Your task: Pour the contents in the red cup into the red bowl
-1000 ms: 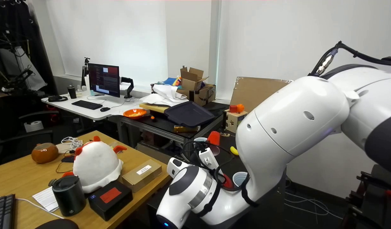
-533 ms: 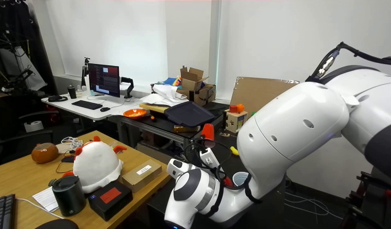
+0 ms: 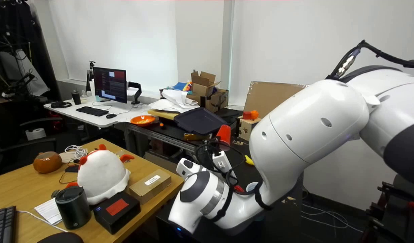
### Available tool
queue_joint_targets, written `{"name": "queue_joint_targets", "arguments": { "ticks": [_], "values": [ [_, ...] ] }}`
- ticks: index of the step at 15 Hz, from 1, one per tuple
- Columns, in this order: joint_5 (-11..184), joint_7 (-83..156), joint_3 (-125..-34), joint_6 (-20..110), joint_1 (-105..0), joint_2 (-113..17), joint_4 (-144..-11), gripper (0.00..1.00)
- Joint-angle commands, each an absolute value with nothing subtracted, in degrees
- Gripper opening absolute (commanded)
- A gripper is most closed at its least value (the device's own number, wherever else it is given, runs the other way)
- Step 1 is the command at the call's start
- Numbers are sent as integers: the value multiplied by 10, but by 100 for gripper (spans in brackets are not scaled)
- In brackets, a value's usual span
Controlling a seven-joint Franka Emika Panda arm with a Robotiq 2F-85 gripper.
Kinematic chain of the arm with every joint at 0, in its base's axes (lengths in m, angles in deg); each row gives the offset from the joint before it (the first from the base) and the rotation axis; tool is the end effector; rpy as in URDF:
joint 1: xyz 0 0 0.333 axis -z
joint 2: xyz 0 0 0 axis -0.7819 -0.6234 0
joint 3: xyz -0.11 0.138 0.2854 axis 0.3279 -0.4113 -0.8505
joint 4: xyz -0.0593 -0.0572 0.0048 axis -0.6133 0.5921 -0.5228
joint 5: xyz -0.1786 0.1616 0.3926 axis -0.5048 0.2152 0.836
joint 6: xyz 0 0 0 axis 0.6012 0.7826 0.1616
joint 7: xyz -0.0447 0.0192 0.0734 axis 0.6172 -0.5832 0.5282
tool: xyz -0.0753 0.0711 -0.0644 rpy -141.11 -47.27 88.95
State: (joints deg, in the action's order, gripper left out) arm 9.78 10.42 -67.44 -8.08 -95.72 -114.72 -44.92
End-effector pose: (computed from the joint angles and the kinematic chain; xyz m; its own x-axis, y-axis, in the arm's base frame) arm 0.6855 0.2950 -0.0344 0.8743 0.3704 -0.3138 0.1624 0.3861 0.9081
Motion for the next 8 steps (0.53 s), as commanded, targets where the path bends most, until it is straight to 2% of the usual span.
{"name": "queue_joint_targets", "arguments": {
  "ticks": [1, 8],
  "values": [
    [146, 112, -683, -98, -931, -1085, -431, 1],
    [239, 143, -699, -90, -866, -977, -378, 1]
  ]
}}
